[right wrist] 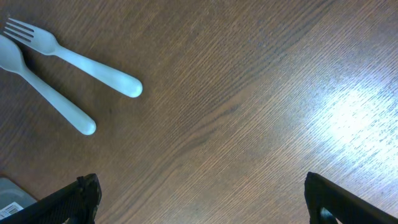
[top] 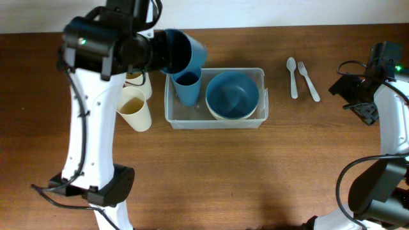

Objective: Pack container
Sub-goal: 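Lift the blue cup and carry it right over the container, then lower the blue cup into the first blue cup and release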

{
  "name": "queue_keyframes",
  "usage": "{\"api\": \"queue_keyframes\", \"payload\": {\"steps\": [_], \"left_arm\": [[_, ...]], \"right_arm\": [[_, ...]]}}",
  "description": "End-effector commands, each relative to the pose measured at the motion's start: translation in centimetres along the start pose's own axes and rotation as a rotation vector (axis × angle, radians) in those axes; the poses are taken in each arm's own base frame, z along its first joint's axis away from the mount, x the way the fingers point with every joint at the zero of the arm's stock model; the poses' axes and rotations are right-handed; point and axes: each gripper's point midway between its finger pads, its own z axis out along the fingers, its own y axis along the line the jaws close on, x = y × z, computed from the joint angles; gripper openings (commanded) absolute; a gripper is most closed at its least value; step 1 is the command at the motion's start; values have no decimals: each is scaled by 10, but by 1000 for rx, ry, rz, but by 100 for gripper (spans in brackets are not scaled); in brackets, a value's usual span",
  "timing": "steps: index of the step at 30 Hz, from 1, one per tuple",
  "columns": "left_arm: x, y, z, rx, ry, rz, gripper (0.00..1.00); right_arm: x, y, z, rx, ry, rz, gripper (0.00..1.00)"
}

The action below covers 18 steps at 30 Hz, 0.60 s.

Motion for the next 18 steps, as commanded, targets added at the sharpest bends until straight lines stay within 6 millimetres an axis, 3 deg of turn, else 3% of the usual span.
{"api": "queue_keyframes", "payload": {"steps": [1,8,18], "left_arm": [[4,4,6,-19,18,15,2],[4,18,8,-100,14,15,1],[-3,16,24,-95,5,16,2]], "right_arm": [[0,-4,2,20,-5,1,99],[0,-4,2,20,-5,1,99],[0,-4,2,20,-5,1,99]]}}
